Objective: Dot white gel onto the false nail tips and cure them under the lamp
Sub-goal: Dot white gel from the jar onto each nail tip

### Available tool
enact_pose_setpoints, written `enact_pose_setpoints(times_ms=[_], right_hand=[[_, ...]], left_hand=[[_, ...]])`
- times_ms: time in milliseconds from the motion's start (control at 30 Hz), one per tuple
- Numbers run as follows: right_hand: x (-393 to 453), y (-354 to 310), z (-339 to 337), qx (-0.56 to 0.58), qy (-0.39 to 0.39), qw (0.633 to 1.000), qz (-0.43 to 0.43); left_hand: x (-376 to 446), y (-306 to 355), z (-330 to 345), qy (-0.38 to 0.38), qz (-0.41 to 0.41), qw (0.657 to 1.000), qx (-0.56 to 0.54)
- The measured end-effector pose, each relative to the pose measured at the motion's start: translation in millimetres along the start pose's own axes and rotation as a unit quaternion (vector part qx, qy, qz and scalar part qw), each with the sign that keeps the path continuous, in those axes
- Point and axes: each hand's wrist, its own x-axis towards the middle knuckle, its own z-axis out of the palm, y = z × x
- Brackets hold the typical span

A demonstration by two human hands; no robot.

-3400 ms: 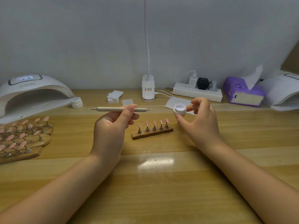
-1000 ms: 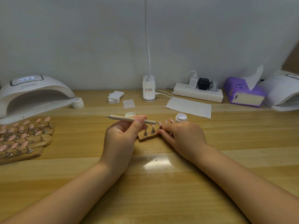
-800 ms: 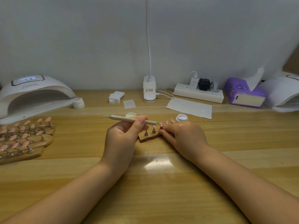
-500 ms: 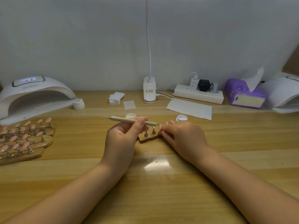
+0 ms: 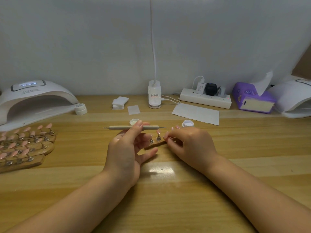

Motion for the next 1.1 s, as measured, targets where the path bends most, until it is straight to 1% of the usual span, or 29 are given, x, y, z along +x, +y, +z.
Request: enact_pose_setpoints(times_ms=[133, 233, 433, 500, 633, 700, 800, 933, 1100], right_hand=[[1, -1, -1, 0.048, -0.029, 0.998, 0.036], [0, -3, -3, 0.087, -0.028, 0.995, 0.037], [2, -5, -2, 0.137, -0.038, 0.989, 0.039], [2, -4, -1, 0.151, -0.042, 0.987, 0.045], [2, -4, 0, 0.173, -0.02, 0.983, 0.063], [3, -5, 2, 0.186, -0.014, 0.98, 0.073], [2, -5, 3, 0.201, -0.026, 0.976, 0.085], [2, -3, 5, 0.214, -0.015, 0.973, 0.089], [2, -3, 6, 0.21, -0.02, 0.974, 0.087]], left_hand=[[4, 1, -2, 0.007, -0.006, 1.0, -0.017], [8, 3, -5, 0.011, 0.004, 1.0, -0.022], [11, 2, -10, 0.015, 0.055, 0.998, 0.006], [10, 0, -10, 0.011, 0.101, 0.994, 0.046], [5, -3, -9, -0.019, 0.226, 0.959, 0.173], [4, -4, -9, -0.029, 0.259, 0.942, 0.209], [3, -5, -10, -0.047, 0.312, 0.913, 0.257], [2, -6, -11, -0.055, 0.363, 0.879, 0.306], [1, -7, -10, -0.067, 0.395, 0.86, 0.317]])
